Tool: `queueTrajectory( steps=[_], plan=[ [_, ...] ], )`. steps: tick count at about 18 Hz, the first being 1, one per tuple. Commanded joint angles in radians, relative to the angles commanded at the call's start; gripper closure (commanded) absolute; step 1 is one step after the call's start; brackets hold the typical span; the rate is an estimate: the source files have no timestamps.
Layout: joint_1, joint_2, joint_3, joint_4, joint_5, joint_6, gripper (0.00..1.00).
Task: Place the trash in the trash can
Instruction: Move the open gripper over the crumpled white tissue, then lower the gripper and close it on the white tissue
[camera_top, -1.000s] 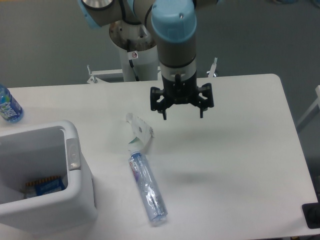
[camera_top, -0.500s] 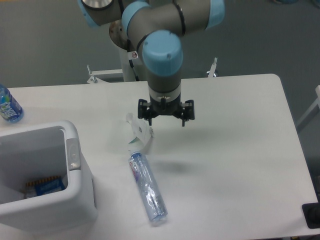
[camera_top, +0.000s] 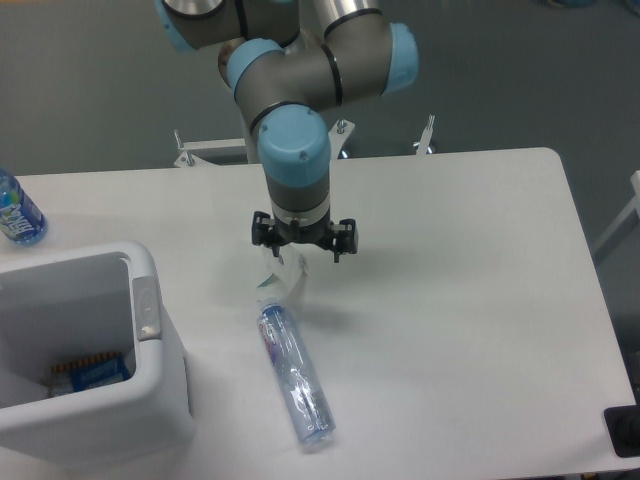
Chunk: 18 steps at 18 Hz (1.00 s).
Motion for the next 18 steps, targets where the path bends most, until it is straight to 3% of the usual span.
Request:
queueTrajectory(
  steps=[7, 18],
  plan=[
    [-0.035, -0.023, -0.037, 0.003, 0.006, -0.002, 0.00],
    [-0.049, -0.077, -0.043, 0.005, 0.035, -0.003, 0.00]
  ],
)
